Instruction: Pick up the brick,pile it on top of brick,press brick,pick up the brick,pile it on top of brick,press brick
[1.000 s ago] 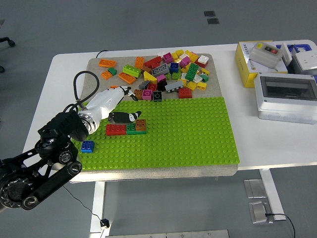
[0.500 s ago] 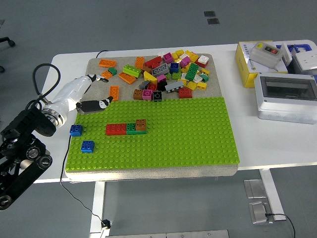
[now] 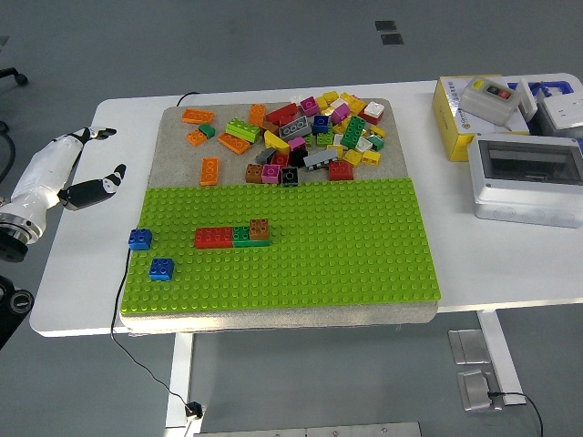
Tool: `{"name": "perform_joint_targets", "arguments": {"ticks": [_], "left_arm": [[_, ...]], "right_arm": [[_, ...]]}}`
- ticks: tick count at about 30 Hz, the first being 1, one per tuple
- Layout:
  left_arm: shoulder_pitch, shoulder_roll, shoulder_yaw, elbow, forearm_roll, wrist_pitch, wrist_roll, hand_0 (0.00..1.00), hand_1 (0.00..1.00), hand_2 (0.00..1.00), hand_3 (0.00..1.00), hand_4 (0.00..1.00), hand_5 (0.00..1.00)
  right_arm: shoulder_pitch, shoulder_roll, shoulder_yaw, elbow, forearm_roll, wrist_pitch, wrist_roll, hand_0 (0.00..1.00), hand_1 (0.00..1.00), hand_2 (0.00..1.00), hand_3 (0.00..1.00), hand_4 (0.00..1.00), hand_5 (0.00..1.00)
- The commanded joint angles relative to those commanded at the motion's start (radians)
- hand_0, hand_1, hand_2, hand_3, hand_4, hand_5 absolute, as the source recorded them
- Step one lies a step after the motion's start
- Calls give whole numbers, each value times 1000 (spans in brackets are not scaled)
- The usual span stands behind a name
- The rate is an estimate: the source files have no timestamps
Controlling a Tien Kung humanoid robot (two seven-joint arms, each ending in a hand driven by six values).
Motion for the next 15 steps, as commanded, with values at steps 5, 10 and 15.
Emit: {"name": "perform_joint_targets", "arguments": {"ticks": [5, 10, 15], "left_arm": [[33, -43, -46, 11, -10, 32, -74, 949, 845, 804, 815, 522, 165], [53, -63, -57, 27, -2, 46, -90, 934, 836, 791, 797, 431, 97], [75, -78, -59, 34, 10, 57, -95, 930, 834, 788, 789, 403, 70]], "right_arm": [[-2, -3, -33, 0, 23, 2, 4, 696, 654, 685, 768, 592, 998], [1, -7, -44, 0, 26, 2, 4, 698, 654, 684, 763, 596, 998], [4, -9, -49, 0, 25, 2, 3, 698, 654, 684, 766, 596, 998]]}}
